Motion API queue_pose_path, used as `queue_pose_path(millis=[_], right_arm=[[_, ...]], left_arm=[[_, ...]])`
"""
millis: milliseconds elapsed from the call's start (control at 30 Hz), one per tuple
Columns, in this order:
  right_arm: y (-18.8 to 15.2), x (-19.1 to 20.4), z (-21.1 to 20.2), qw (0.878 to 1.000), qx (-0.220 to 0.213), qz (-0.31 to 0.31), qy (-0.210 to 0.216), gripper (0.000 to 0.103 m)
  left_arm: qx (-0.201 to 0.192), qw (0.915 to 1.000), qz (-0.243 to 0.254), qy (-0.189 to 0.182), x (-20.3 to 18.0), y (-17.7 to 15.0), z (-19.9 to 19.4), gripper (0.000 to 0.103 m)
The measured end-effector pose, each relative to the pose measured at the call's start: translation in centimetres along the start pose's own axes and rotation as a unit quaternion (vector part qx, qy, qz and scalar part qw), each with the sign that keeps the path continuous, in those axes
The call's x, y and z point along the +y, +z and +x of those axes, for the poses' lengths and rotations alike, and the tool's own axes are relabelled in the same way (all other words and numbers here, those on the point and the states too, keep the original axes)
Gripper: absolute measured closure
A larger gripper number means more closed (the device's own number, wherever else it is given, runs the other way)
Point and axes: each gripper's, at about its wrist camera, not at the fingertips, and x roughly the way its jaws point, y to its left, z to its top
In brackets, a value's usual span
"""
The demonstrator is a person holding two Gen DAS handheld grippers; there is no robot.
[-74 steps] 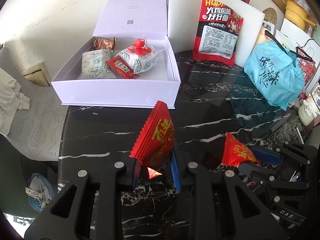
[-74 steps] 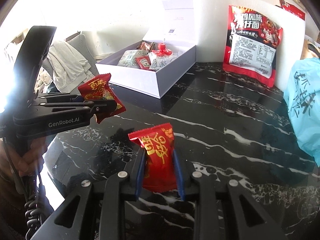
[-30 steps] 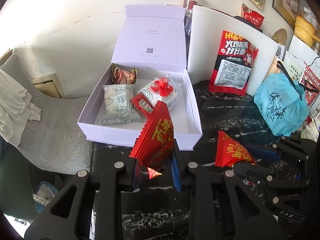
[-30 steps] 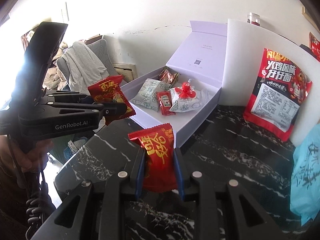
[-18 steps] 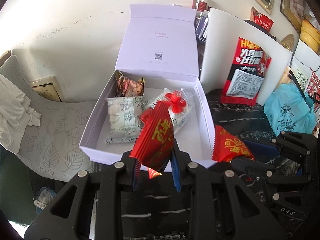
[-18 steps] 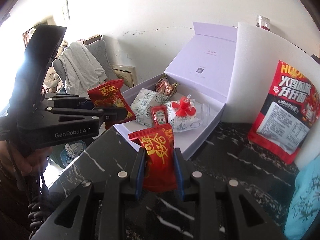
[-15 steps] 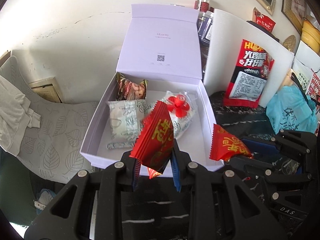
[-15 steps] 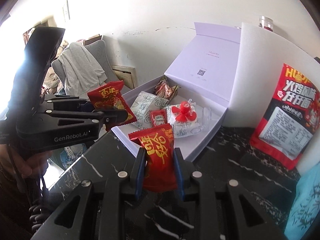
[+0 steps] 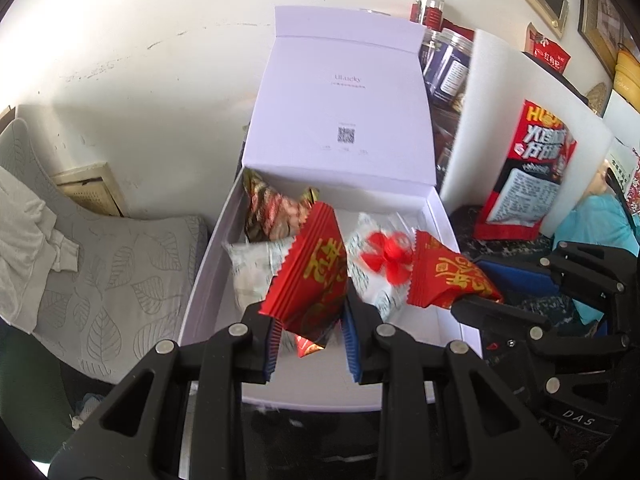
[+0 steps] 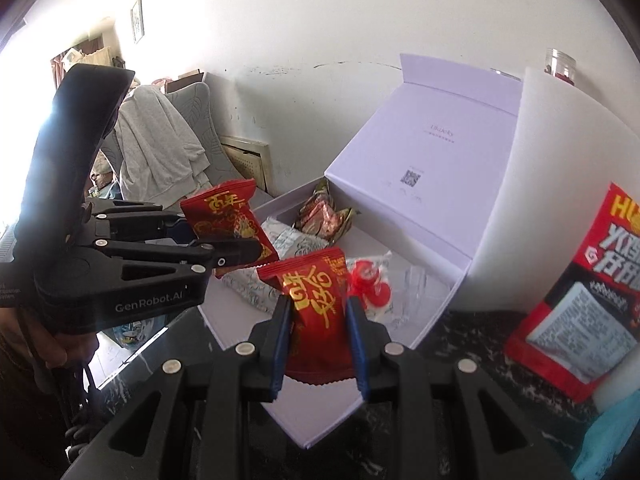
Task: Organize objects
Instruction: 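Lower both snack packets into the box and open both grippers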
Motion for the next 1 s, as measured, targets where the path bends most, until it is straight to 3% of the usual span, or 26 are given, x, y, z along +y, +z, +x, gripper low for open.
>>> queue_pose_path(millis=[600, 833, 933, 1000], right_arm=[[5.7, -4.5, 4.0, 0.999, -0.029, 0.01, -0.03, 0.076], [6.7, -4.8, 6.1, 0.999, -0.027, 0.002, -0.036, 0.076], [6.4, -4.9, 7.5, 0.998, -0.019, -0.012, -0.057, 0.076], [6.3, -5.1, 8.3, 0.999, -0.01, -0.007, -0.047, 0.076]], left_arm=[[-0.013, 0.9993, -0.004, 0.035, 1.5, 5.3, 3.4, 0.078], [-0.008, 0.999, 0.003, 0.044, 2.2, 5.6, 5.1, 0.078], [-0.001, 0.9986, 0.013, 0.051, 2.2, 5.4, 6.1, 0.078], [0.006, 0.999, 0.013, 0.041, 2.3, 5.2, 6.7, 0.078]])
